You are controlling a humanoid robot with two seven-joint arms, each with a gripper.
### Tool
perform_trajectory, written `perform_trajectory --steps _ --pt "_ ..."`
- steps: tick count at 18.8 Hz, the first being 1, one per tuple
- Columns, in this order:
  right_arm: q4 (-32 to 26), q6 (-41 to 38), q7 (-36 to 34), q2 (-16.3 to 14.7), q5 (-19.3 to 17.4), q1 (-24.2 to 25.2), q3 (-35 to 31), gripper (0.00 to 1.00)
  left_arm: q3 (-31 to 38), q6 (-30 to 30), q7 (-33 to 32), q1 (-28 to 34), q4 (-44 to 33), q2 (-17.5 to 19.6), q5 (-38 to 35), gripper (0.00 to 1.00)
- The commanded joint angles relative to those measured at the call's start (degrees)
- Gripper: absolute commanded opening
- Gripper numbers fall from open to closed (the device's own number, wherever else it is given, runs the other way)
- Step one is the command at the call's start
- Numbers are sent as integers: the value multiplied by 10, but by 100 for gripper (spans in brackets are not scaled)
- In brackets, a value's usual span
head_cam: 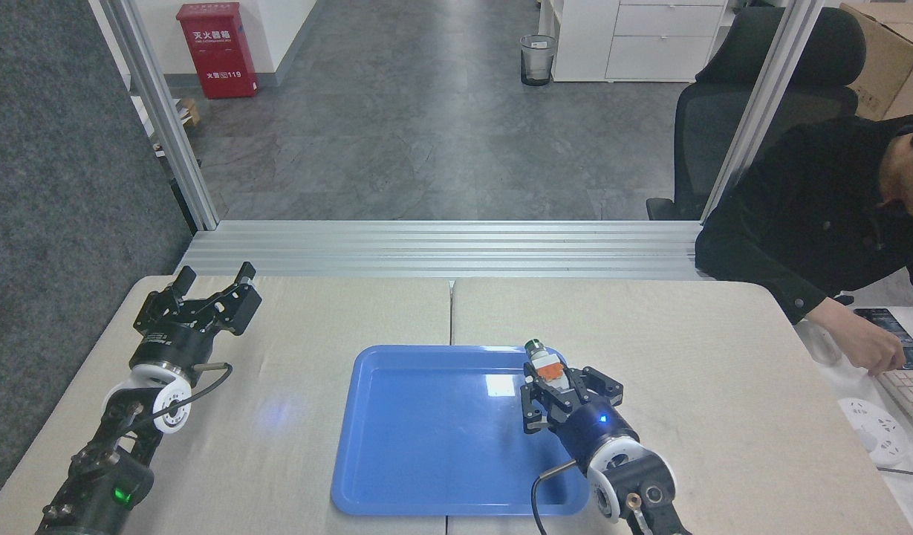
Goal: Pick up switch part and place in tray
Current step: 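Carry the white-and-orange switch part with the right gripper into the blue tray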
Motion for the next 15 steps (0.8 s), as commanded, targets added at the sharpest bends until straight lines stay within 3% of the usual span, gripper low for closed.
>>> perform_trajectory --steps 1,5,6,7,8,10,13,15 --pt "-15 2 27 30 33 63 101 0 0 0 0 1 0 0 0 100" --pt "-10 3 25 29 28 72 100 0 0 0 0 0 0 0 0 100" --pt "-9 3 22 29 23 72 95 45 0 0 0 0 0 0 0 100" --pt "-10 1 14 32 -4 65 72 99 1 0 0 1 0 0 0 100" --pt "-10 2 -3 41 -66 47 49 100 0 0 0 1 0 0 0 100" --pt "-10 3 -34 48 -111 5 6 100 0 0 0 1 0 0 0 100" --pt "-8 2 -44 28 -117 -57 -99 100 0 0 0 1 0 0 0 100" --pt "11 1 -47 -39 -119 -78 -133 100 0 0 0 0 0 0 0 100"
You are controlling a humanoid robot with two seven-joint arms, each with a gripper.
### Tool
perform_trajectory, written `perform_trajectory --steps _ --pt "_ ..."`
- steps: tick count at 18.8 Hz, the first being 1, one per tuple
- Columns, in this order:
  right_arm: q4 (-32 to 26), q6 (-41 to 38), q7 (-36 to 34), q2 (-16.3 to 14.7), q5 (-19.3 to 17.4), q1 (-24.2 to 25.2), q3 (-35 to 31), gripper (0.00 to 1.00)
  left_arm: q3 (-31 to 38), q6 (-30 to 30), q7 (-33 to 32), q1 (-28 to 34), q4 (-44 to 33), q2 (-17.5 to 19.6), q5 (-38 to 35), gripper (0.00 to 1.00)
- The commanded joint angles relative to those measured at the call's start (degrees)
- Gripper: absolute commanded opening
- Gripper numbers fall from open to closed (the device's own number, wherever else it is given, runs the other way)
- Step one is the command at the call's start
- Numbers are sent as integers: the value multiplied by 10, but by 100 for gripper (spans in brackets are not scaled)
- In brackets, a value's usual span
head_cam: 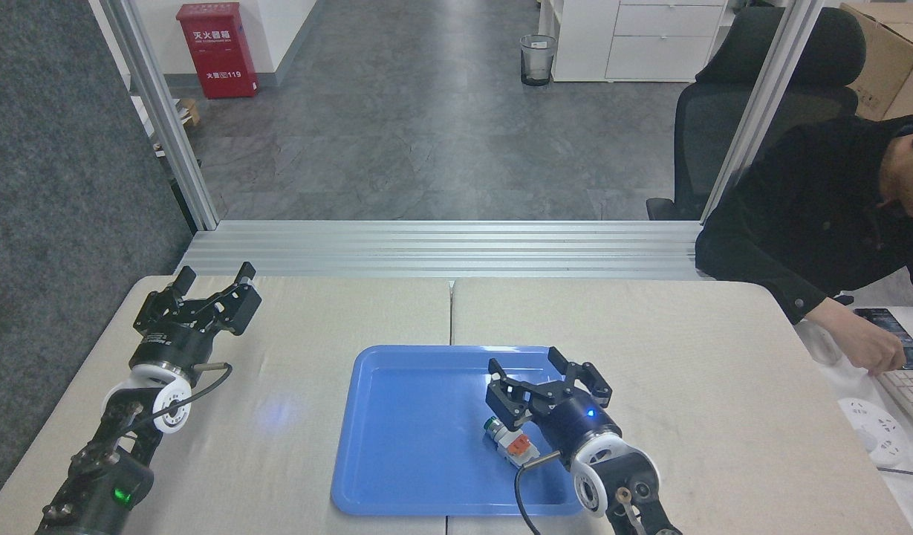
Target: Pick up switch part and place in tray
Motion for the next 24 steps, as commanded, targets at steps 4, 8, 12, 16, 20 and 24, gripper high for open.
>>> perform_trajectory --steps 4,8,12,16,20,24 --pt "63 -1 -130 -132 -39 -80 -164 100 0 0 0 0 0 0 0 100" --pt "86 -2 -135 -154 -88 -72 -176 100 0 0 0 0 0 0 0 100" --pt "90 -6 -135 -169 -102 -51 -175 100 0 0 0 0 0 0 0 100" --pt "89 -7 -135 -169 -102 -48 -172 100 0 0 0 0 0 0 0 100" --pt "82 -8 -135 -170 -101 -49 -166 100 0 0 0 0 0 0 0 100" --pt "80 -9 -135 -171 -101 -49 -166 100 0 0 0 0 0 0 0 100"
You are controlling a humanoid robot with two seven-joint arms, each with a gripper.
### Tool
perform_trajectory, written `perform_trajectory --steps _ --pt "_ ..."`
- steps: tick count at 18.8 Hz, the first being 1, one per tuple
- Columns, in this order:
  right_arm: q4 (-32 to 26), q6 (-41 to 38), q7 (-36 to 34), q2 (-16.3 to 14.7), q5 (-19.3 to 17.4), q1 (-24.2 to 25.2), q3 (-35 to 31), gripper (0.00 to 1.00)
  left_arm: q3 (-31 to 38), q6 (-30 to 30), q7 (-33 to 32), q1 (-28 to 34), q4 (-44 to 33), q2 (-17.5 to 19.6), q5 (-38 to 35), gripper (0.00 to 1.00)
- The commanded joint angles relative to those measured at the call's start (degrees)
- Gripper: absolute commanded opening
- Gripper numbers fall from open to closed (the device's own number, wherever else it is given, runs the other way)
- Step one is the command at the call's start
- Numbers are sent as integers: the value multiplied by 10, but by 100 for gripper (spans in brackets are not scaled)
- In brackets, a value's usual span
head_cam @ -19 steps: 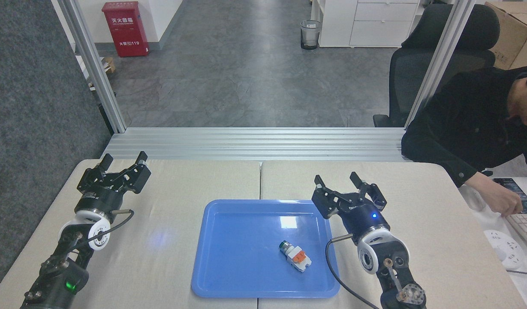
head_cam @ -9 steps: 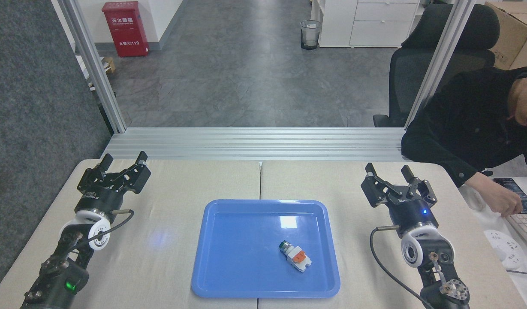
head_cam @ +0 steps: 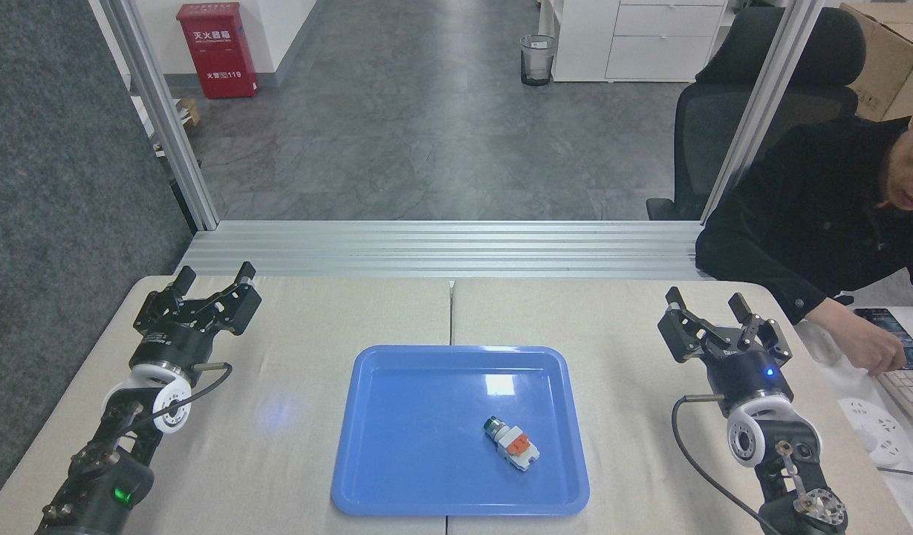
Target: Pick up switch part and place in tray
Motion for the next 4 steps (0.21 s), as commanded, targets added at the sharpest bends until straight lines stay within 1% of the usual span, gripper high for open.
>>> perform_trajectory --steps 1,4 --pt "5 -9 0 -23 -3 2 -14 100 0 0 0 0 0 0 0 100" --pt "5 -16 0 -23 -2 1 -14 100 0 0 0 0 0 0 0 100"
